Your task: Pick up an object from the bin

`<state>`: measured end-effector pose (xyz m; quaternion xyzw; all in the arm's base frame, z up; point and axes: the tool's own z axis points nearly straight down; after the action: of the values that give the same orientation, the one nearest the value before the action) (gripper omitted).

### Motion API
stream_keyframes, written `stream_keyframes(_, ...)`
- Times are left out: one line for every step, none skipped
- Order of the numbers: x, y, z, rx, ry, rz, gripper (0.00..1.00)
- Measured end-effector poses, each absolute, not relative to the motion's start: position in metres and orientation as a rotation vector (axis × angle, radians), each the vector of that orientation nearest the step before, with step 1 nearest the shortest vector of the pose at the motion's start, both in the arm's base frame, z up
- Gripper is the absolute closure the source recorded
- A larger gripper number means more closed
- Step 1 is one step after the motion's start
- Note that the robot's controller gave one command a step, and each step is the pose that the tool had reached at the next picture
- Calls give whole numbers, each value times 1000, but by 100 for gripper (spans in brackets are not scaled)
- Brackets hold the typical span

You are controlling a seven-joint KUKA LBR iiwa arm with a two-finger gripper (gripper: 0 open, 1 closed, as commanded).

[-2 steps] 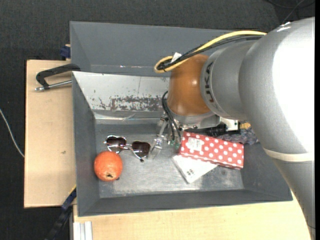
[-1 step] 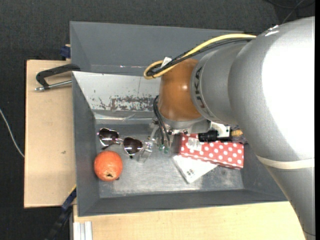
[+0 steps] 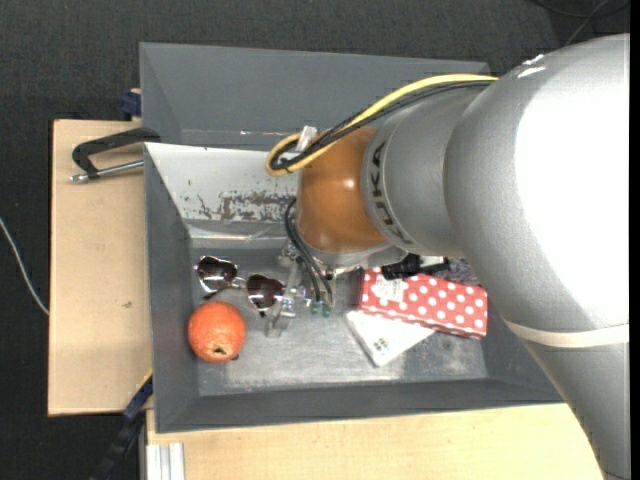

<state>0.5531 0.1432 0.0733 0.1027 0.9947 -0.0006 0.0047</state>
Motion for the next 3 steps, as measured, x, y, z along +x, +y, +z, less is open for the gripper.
stream_keyframes(550,192,76,315,3118,-18,100)
stream_keyframes(551,192,76,314,3117,-17,100)
stream_keyframes(553,177,231,325,3117,6,100)
